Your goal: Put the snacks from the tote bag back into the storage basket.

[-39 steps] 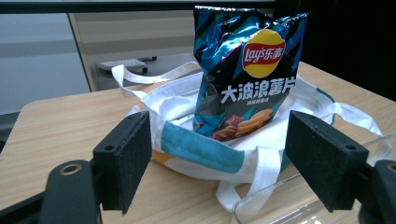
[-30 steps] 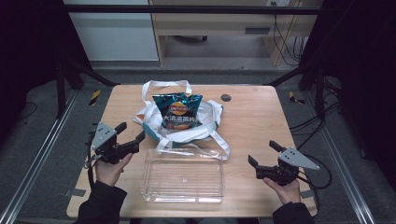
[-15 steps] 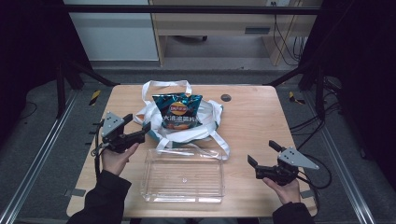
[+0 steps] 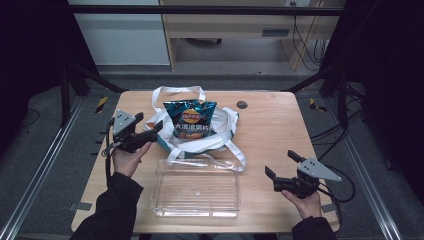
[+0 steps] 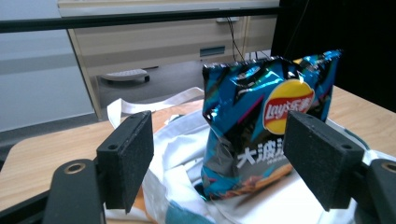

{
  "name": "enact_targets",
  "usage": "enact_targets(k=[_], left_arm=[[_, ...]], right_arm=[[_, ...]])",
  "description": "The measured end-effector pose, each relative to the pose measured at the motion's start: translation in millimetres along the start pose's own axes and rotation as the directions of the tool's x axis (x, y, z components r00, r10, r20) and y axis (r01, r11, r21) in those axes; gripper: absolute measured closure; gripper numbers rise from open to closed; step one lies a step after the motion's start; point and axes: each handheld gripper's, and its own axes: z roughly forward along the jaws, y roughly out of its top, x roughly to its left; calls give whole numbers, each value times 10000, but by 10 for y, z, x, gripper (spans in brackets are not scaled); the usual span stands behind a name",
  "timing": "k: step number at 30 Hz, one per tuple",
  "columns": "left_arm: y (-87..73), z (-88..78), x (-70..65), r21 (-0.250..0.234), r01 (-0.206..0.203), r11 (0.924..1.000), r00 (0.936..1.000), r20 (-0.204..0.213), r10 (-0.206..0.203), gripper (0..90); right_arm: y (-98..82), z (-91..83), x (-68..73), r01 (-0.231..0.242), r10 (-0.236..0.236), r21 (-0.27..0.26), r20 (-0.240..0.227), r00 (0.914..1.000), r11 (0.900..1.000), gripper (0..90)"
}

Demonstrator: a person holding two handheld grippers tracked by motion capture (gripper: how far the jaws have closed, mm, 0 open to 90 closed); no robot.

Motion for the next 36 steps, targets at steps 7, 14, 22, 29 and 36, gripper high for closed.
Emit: enact_targets(k=[7,14,22,29,36], left_arm=[[43,121,49,19,-58,10000,10000,-41,58,242],[44,232,81,99,-64,9999,9999,-83,65,241],[22,344,57,161,-135,9998,9999,105,134,240],[37,439,31,163,-131,9998,9997,201,127,241],[34,530,28,339,-117,9994,9998,188,111,240]], right_arm=[[4,2,-3,-28,28,-25,-12,10000,10000,40],[5,8,-1,-34,34,-21,-19,10000,10000,40],[8,13,-2,-25,25,-64,-22,10000,10000,39],[11,18,0,-26,26,-58,-17,10000,10000,40],[13,25,-3,-2,2,-45,-30,10000,10000,40]])
